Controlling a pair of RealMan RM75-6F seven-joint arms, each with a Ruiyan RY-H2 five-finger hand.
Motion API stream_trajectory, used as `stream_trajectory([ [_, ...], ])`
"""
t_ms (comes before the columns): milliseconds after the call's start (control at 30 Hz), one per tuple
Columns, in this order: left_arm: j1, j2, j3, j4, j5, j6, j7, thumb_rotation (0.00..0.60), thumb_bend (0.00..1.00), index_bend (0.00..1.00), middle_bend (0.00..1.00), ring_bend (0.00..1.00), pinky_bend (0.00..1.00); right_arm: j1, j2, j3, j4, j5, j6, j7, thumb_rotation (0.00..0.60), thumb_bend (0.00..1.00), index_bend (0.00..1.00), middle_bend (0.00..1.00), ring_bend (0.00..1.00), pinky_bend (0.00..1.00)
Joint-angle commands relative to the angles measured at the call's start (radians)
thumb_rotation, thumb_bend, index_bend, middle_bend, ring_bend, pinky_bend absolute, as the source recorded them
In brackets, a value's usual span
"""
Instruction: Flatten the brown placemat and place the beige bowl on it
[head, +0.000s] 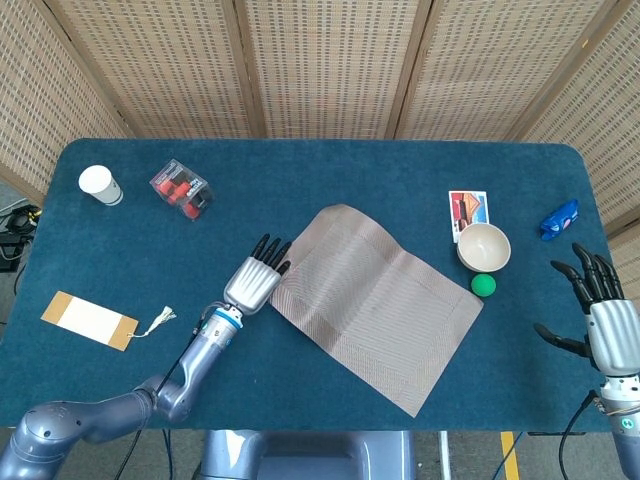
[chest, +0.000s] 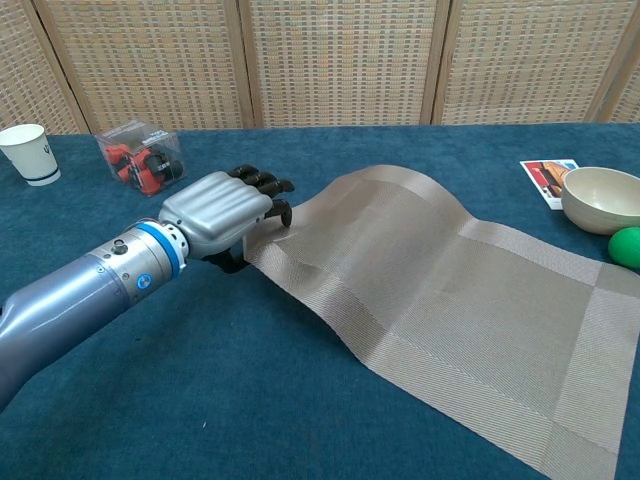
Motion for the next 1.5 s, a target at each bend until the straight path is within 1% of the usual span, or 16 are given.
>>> stream_trajectory([
  [33,0.005,0.003,0.007,-0.001,0.01,0.006,-0.013,0.6,0.61,0.29,0.0,0.0,0.0,0.0,0.0,0.0,-0.001,0.0,-0.002,0.001,0.6,0.21,0.2,0.0,0.0,0.02],
  [167,0.011,0.004,0.011,-0.004,0.018,0.013,-0.025,0.6,0.62,0.34,0.0,0.0,0.0,0.0,0.001,-0.002,-0.003,-0.004,-0.002,-0.001,0.6,0.21,0.2,0.0,0.0,0.02],
  [400,0.018,0.01,0.016,-0.01,0.044,0.043,-0.047,0.6,0.6,0.53,0.0,0.0,0.0,0.0,0.002,-0.004,-0.007,-0.006,-0.004,-0.006,0.6,0.21,0.21,0.0,0.0,0.02],
  [600,0.029,0.019,0.02,-0.022,0.054,0.056,-0.059,0.6,0.6,0.6,0.0,0.0,0.0,-0.001,0.003,-0.003,-0.008,-0.008,-0.003,-0.007,0.6,0.21,0.21,0.0,0.0,0.02],
  [800,0.044,0.037,0.032,-0.053,0.072,0.075,-0.058,0.6,0.6,0.62,0.0,0.0,0.0,0.0,0.001,-0.007,-0.009,-0.013,-0.004,-0.015,0.6,0.21,0.21,0.0,0.0,0.02],
  [1000,0.068,0.073,0.054,-0.118,0.094,0.1,-0.051,0.6,0.6,0.62,0.0,0.0,0.0,0.0,0.001,-0.01,-0.013,-0.018,-0.006,-0.025,0.6,0.21,0.21,0.0,0.0,0.02],
  [1233,0.115,0.134,0.108,-0.209,0.131,0.136,-0.033,0.6,0.6,0.62,0.0,0.0,0.0,-0.001,0.002,-0.015,-0.02,-0.025,-0.004,-0.036,0.6,0.21,0.21,0.0,0.0,0.02],
  [1500,0.159,0.195,0.153,-0.313,0.16,0.153,-0.045,0.6,0.6,0.62,0.0,0.0,0.0,-0.002,0.002,-0.02,-0.029,-0.037,0.002,-0.05,0.6,0.21,0.21,0.0,0.0,0.02],
])
